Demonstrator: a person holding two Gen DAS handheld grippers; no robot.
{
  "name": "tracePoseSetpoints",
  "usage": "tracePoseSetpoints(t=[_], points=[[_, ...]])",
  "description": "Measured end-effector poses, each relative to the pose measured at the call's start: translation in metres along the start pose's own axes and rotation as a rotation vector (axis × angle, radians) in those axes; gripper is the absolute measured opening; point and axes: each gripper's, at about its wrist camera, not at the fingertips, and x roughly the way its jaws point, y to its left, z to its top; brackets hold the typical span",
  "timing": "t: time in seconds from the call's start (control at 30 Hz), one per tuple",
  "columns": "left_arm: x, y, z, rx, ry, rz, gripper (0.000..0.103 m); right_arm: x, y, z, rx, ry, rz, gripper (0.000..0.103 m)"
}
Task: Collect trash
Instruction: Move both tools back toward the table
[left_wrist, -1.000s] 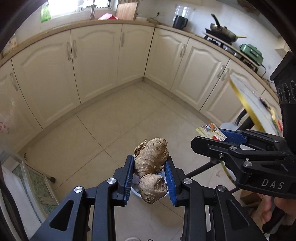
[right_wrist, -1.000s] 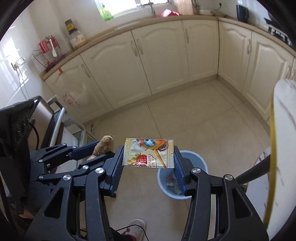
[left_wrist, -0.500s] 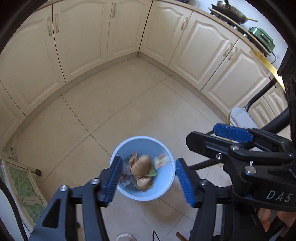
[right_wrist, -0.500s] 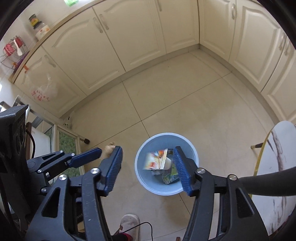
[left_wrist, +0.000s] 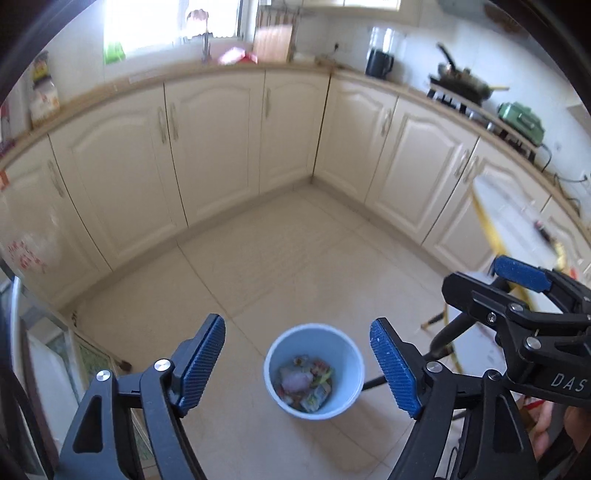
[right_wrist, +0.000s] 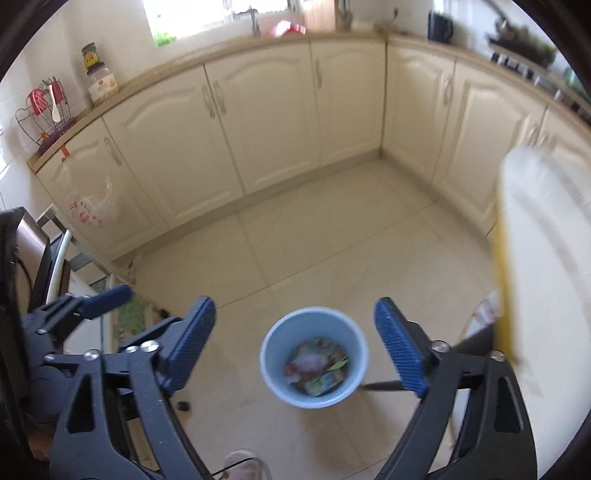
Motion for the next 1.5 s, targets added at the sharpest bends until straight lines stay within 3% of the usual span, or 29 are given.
tracePoseSetpoints(t=[0.13, 0.27, 0.47, 0.77, 0.97, 1.0, 1.2, 1.37, 1.5], points=[[-0.068, -0.029, 0.003, 0.022, -0.140, 0.005, 0.086, -0.085, -0.003, -0.001, -0.008, -0.135, -0.047, 0.096], [-0.135, -0.068, -0.007, 0.053, -0.266, 0.012, 0.095, -0.171, -0.006, -0.010, -0.016, -0.280, -0.149, 0.103], [-0.212, -0.122, -0.037, 0.104, -0.435, -0.001, 0.102, -0.276, -0.004, -0.024, -0.002, -0.430, -0.179, 0.103], [-0.277, -0.190, -0.110, 0.153, -0.613, -0.037, 0.102, -0.410, -0.003, -0.070, 0.023, -0.627, -0.293, 0.103], [-0.290, -0.201, -0.167, 0.170, -0.675, -0.100, 0.102, -0.463, -0.018, -0.096, 0.052, -0.690, -0.336, 0.103], [-0.290, -0.182, -0.180, 0.173, -0.684, -0.105, 0.102, -0.469, -0.021, -0.099, 0.055, -0.696, -0.340, 0.103], [-0.296, -0.172, -0.210, 0.179, -0.713, -0.110, 0.102, -0.493, -0.034, -0.113, 0.092, -0.739, -0.376, 0.103], [-0.288, -0.178, -0.212, 0.191, -0.704, -0.114, 0.102, -0.500, -0.044, -0.119, 0.109, -0.743, -0.384, 0.103], [-0.277, -0.184, -0.191, 0.205, -0.680, -0.116, 0.102, -0.496, -0.056, -0.120, 0.118, -0.734, -0.392, 0.103]])
